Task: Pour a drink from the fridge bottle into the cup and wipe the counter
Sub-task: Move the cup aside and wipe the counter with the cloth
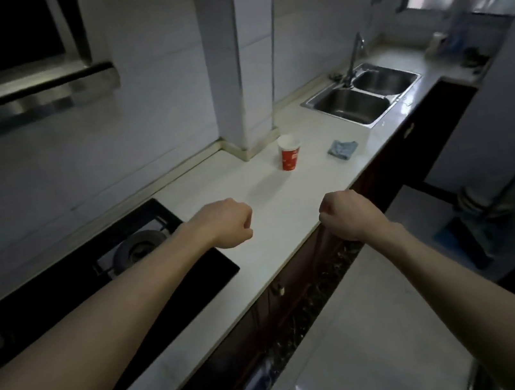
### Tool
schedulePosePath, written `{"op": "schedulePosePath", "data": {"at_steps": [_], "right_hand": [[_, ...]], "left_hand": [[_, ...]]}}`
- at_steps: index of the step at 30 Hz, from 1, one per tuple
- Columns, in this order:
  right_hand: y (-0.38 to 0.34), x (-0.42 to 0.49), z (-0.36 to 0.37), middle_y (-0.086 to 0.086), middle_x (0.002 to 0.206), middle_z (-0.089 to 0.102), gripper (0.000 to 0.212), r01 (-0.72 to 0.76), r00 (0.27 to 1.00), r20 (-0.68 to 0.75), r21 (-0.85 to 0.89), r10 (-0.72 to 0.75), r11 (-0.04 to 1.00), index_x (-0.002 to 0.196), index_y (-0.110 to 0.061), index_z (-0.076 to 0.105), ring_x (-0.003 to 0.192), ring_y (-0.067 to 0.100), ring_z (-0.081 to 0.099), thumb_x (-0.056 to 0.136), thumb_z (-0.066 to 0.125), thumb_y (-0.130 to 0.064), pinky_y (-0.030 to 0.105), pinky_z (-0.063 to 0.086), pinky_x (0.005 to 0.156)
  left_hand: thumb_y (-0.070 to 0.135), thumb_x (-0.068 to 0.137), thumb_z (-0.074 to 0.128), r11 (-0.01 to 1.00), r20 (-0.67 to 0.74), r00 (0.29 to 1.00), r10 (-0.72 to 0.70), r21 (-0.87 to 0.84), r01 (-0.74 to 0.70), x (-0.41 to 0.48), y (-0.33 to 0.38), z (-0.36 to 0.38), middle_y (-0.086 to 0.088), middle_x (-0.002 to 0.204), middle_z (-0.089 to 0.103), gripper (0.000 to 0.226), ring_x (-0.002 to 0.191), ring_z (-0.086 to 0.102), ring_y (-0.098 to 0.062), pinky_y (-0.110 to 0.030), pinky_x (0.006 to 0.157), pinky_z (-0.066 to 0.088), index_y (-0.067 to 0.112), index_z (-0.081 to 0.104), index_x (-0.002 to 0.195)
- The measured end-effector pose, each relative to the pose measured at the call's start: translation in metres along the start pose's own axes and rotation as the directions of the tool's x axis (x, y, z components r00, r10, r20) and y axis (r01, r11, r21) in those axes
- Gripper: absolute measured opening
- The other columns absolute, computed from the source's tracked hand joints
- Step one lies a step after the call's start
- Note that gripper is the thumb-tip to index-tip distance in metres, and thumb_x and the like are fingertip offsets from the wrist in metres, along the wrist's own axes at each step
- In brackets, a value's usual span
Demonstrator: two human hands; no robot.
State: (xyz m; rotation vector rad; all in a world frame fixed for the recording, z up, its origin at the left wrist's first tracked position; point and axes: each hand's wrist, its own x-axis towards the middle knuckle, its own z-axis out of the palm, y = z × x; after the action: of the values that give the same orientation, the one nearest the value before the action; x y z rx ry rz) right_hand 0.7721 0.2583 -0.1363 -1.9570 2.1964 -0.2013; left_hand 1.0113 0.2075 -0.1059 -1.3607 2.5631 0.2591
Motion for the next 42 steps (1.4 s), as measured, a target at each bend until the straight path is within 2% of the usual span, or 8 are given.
{"op": "schedulePosePath", "data": {"at_steps": [5,10,14,20,28,34,39,42], "right_hand": [[0.019,0.036,0.001,0.010,0.075,0.065,0.024,-0.052,0.999,-0.014,-0.028,0.052,0.998,0.078,-0.001,0.064,0.067,0.029,0.063,0.078,0.047,-0.018,0.038,0.053,0.057],[0.042,0.073,-0.004,0.006,0.066,0.056,0.021,-0.104,0.994,-0.017,-0.047,0.103,0.993,0.067,-0.002,0.055,0.061,0.028,0.057,0.080,0.047,-0.017,0.031,0.035,0.046],[0.068,0.089,-0.013,0.009,0.074,0.063,0.021,-0.145,0.989,-0.024,-0.023,0.144,0.989,0.077,0.000,0.061,0.068,0.031,0.061,0.079,0.048,-0.017,0.039,0.052,0.057],[0.128,0.122,-0.024,0.008,0.073,0.064,0.023,-0.169,0.986,-0.001,-0.025,0.169,0.985,0.075,-0.005,0.063,0.065,0.026,0.061,0.082,0.047,-0.018,0.039,0.053,0.058],[0.202,0.181,-0.044,0.011,0.081,0.063,0.023,-0.023,0.998,0.057,-0.078,0.028,0.997,0.084,0.001,0.061,0.075,0.030,0.060,0.086,0.047,-0.018,0.037,0.046,0.062],[0.236,0.228,-0.044,0.011,0.089,0.065,0.024,0.072,0.987,0.149,-0.093,-0.058,0.993,0.089,-0.001,0.063,0.082,0.030,0.061,0.088,0.046,-0.019,0.035,0.049,0.067],[0.226,0.281,-0.022,0.006,0.072,0.056,0.020,0.171,0.959,0.233,-0.030,-0.159,0.985,0.075,-0.007,0.054,0.081,0.033,0.062,0.088,0.048,-0.021,0.030,0.038,0.054],[0.211,0.317,-0.009,0.010,0.103,0.066,0.026,0.214,0.948,0.246,-0.018,-0.203,0.977,0.105,-0.007,0.063,0.099,0.030,0.062,0.090,0.049,-0.024,0.034,0.050,0.075]], "left_hand": [[0.033,0.097,0.051,0.998,-0.009,0.998,0.066,0.013,-0.066,0.060,-0.005,-0.013,-0.003,0.112,0.065,0.024,0.097,0.062,-0.022,-0.033,0.075,0.047,0.019,0.062,0.114],[0.032,0.097,0.050,0.994,0.006,0.995,0.102,0.038,-0.102,0.120,-0.008,-0.031,-0.002,0.108,0.065,0.022,0.094,0.062,-0.021,-0.033,0.073,0.048,0.020,0.063,0.110],[0.032,0.097,0.052,0.992,0.019,0.992,0.125,0.030,-0.126,0.160,0.007,-0.038,-0.001,0.105,0.066,0.021,0.091,0.063,-0.020,-0.032,0.072,0.049,0.020,0.064,0.108],[0.032,0.097,0.053,0.987,0.033,0.987,0.157,0.019,-0.157,0.218,0.048,-0.044,-0.002,0.107,0.066,0.023,0.093,0.063,-0.021,-0.033,0.076,0.052,0.018,0.065,0.111],[0.032,0.096,0.053,1.000,0.039,0.999,-0.001,-0.021,0.002,0.281,0.088,-0.048,-0.005,0.107,0.065,0.025,0.094,0.063,-0.023,-0.035,0.077,0.053,0.017,0.065,0.113],[0.032,0.097,0.053,0.989,0.068,0.990,-0.119,-0.085,0.125,0.304,0.105,-0.041,-0.005,0.107,0.065,0.024,0.093,0.062,-0.021,-0.034,0.077,0.053,0.016,0.065,0.111],[0.032,0.096,0.053,0.970,0.100,0.973,-0.210,-0.101,0.220,0.323,0.082,-0.036,-0.005,0.108,0.066,0.024,0.096,0.063,-0.023,-0.036,0.080,0.053,0.018,0.065,0.111],[0.030,0.095,0.051,0.961,0.130,0.961,-0.243,-0.102,0.257,0.341,0.056,-0.029,-0.006,0.109,0.066,0.022,0.098,0.063,-0.024,-0.036,0.080,0.052,0.019,0.065,0.108]]}}
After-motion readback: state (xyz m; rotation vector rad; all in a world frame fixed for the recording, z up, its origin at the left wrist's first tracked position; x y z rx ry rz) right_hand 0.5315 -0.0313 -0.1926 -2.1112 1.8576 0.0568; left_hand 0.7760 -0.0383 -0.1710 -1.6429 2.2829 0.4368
